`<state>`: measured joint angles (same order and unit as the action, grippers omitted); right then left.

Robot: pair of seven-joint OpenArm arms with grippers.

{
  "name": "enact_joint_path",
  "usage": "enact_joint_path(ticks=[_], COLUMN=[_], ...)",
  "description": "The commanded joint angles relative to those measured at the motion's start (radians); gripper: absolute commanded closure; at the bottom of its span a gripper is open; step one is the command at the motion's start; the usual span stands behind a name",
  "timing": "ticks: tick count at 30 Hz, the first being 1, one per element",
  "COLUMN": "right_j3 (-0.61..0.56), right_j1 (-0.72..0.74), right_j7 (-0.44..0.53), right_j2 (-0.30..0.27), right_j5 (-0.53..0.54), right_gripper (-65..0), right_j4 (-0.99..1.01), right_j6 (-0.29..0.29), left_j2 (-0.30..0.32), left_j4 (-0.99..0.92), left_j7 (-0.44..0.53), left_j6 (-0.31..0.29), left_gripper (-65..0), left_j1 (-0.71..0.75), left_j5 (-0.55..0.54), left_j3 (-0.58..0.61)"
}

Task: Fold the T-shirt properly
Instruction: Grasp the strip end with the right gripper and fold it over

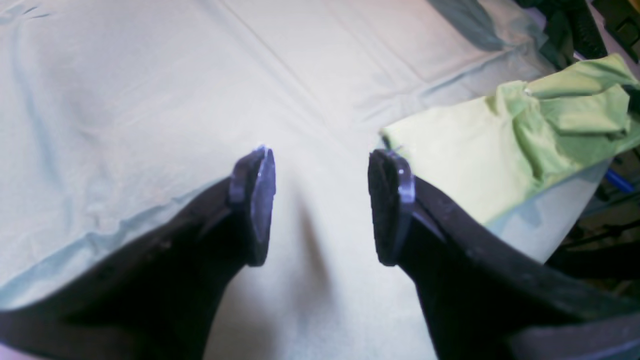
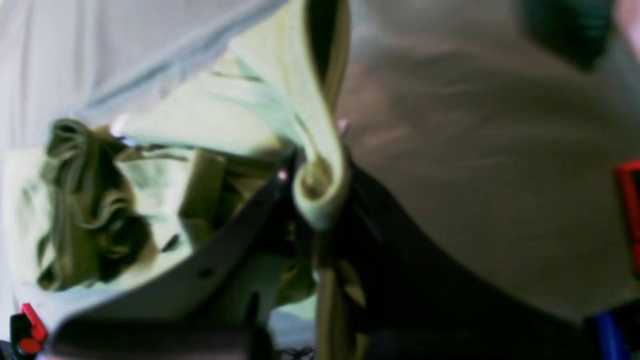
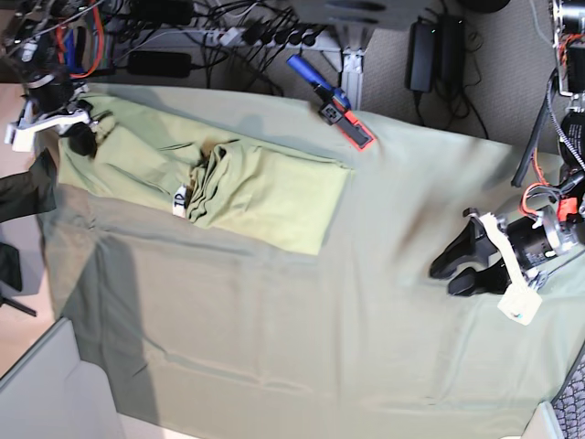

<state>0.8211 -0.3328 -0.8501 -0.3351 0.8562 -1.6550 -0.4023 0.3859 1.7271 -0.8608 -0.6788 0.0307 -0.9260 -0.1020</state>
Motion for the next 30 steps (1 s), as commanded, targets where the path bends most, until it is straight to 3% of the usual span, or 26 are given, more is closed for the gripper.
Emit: enact_joint_path(ticks=[1, 5, 10, 17, 22, 26, 30], right_j3=[0.004, 0.003, -0.040, -0.220, -0.349, -0.461, -0.566], right_j1=[0.002, 0.005, 0.005, 0.006, 0.006, 0.016, 0.044], right_j7=[0.003, -0.008, -0.010, 0.039, 0.082, 0.114, 0.120], right_j2=[-0.009, 0.063, 0.201, 0.345, 0.446, 0.485, 0.485], right_j5=[0.037, 0.113, 0.106, -0.009, -0.099, -0.199, -0.277], right_gripper=[0.0, 0.0, 0.0, 0.0, 0.0, 0.0, 0.0], right_j4=[-0.016, -0.044, -0.195, -0.414, -0.441, -0.438, -0.422], right_j6=[-0.032, -0.072, -0.076, -0.076, -0.076, -0.076, -0.076], left_j2=[0.014, 0.016, 0.019, 0.019, 0.045, 0.061, 0.061], left_j4=[0.018, 0.018, 0.018, 0.018, 0.018, 0.018, 0.018], left_j7=[0.022, 0.021, 0.025, 0.024, 0.021, 0.018, 0.016], left_j6=[-0.019, -0.019, -0.019, -0.019, -0.019, -0.019, -0.019], left_gripper=[-33.1, -33.1, -33.1, -33.1, -33.1, -33.1, -33.1], left_j1=[-0.017, -0.017, -0.019, -0.023, -0.026, -0.028, -0.031], left_j5=[-0.024, -0.024, -0.041, -0.051, -0.083, -0.093, -0.100], left_j3=[-0.005, -0.005, -0.005, -0.005, -0.005, -0.005, -0.005])
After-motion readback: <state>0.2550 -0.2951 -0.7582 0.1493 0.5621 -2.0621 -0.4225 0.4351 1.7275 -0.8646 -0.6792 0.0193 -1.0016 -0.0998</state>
